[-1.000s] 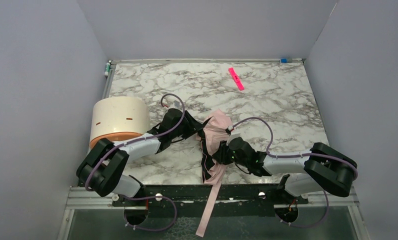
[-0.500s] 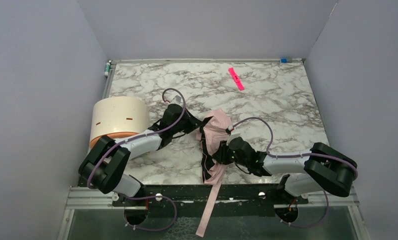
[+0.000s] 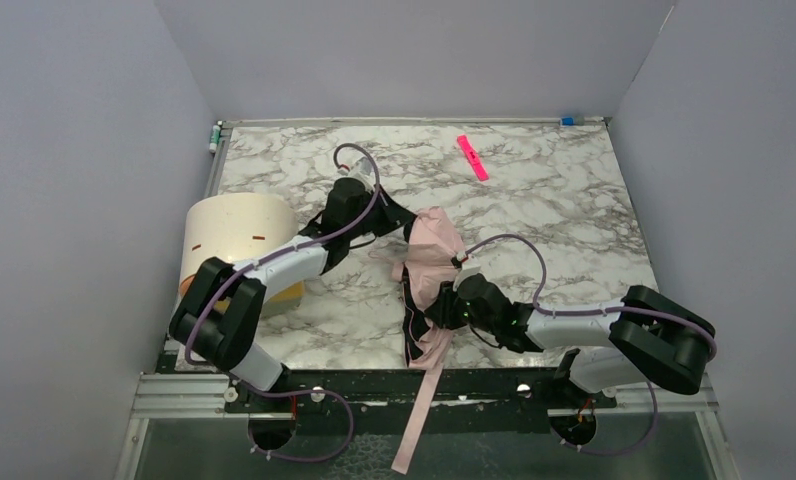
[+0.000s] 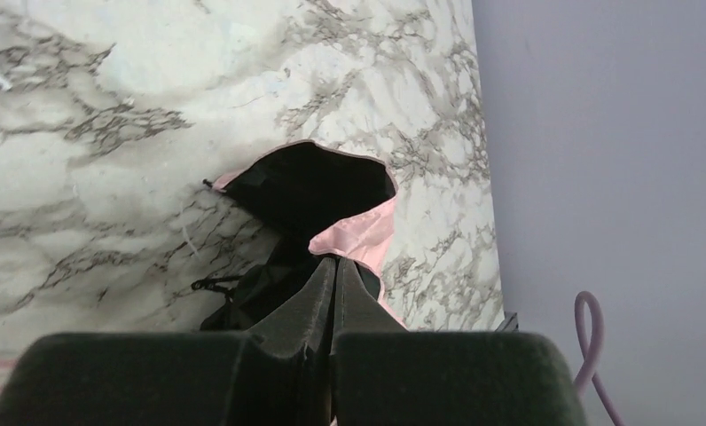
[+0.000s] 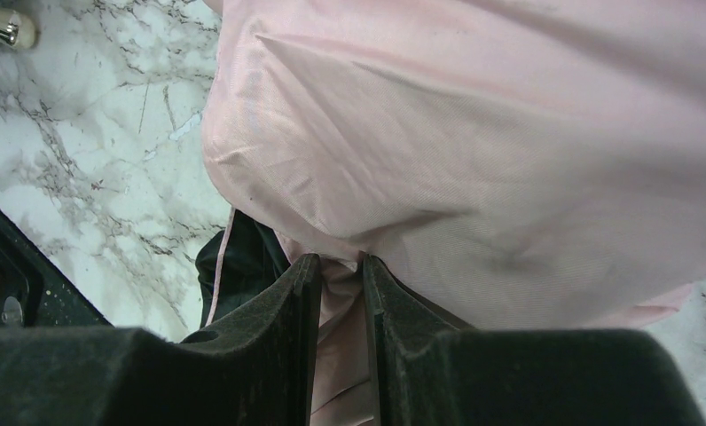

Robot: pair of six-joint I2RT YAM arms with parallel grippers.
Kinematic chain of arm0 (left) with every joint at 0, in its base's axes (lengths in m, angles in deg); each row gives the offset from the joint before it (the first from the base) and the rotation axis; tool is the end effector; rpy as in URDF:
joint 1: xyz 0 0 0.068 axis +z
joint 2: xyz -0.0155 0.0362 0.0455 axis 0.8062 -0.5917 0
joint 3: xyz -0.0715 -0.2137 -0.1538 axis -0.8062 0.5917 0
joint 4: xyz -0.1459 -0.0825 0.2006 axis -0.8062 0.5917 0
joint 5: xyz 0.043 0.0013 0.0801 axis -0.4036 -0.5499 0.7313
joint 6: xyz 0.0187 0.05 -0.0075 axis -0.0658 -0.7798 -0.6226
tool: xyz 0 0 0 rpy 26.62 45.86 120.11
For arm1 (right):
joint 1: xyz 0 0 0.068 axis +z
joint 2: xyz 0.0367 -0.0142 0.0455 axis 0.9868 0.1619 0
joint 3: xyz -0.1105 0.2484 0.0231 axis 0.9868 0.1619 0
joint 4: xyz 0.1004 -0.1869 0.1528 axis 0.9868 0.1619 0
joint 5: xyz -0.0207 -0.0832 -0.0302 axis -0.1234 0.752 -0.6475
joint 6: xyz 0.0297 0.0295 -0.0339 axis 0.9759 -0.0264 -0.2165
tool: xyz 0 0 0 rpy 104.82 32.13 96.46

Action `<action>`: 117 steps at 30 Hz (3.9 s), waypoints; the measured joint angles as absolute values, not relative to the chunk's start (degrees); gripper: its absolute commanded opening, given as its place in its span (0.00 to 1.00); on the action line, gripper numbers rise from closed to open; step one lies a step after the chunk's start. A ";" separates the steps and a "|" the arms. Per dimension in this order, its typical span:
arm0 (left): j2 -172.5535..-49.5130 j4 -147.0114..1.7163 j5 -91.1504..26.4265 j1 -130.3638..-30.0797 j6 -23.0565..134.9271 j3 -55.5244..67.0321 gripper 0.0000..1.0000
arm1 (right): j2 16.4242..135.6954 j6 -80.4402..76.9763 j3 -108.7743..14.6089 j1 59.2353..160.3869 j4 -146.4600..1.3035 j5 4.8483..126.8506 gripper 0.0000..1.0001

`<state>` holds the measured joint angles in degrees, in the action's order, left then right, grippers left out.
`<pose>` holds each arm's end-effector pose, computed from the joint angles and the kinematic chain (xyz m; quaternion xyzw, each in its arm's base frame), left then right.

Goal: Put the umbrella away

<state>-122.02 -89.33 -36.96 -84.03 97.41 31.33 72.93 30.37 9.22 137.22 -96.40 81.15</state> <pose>0.2821 -0.1740 0.2273 -0.0994 0.8155 -0.4431 0.3589 0.1322 0.1915 0.1305 -0.1056 0.8808 0.2987 0.3518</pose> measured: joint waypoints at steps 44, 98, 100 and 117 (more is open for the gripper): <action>-128.68 -48.54 -34.97 -86.56 79.77 -1.34 0.99 | 74.79 30.39 7.38 137.22 -95.72 81.06 0.30; -138.19 -26.16 -28.66 -91.00 70.53 -19.53 0.80 | 75.45 31.29 7.06 137.22 -96.22 81.11 0.30; -137.69 -26.47 -28.31 -90.87 71.62 -17.49 0.75 | 75.42 31.46 7.08 137.22 -96.24 81.13 0.30; -141.97 -31.82 -36.50 -90.98 75.43 -16.14 0.19 | 75.42 31.92 7.16 137.20 -96.31 81.13 0.30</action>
